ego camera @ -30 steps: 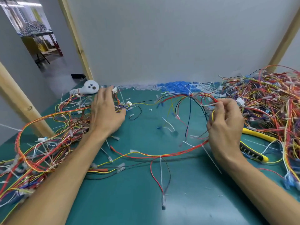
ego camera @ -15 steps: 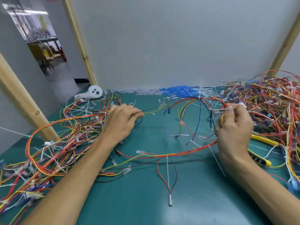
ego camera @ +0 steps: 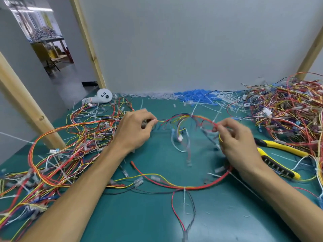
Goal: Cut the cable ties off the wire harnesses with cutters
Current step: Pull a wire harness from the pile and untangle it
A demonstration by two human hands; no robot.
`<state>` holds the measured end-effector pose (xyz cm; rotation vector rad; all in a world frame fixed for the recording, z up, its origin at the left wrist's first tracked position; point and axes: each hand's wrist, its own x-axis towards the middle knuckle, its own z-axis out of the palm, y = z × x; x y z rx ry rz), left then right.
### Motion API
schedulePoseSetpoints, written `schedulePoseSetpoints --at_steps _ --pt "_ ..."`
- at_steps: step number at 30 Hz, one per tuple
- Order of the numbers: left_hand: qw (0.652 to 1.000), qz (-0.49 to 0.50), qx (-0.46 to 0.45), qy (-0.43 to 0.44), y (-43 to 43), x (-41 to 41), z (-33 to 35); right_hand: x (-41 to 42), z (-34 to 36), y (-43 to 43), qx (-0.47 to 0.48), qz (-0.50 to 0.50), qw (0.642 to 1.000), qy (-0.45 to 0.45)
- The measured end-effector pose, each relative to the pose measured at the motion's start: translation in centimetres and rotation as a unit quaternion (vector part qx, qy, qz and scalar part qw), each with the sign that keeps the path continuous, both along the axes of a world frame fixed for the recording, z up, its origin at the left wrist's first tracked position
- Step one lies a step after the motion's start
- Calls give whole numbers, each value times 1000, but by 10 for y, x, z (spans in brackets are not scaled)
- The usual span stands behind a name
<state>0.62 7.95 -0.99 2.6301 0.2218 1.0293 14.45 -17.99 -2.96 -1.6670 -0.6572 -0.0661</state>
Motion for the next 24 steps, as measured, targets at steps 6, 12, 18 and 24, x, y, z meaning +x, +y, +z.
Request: schedulePoseSetpoints --at_steps 6,12,18,24 --pt "990 17 -54 -132 -5 -4 11 -1 5 3 18 -62 998 4" --pt "990 29 22 136 -6 -4 2 -2 16 -6 214 -42 972 88" --pt "997 -26 -26 -73 -11 -2 10 -4 13 -3 111 -38 991 66" --pt "991 14 -28 -128 -14 -1 9 -11 10 -1 -6 16 999 33"
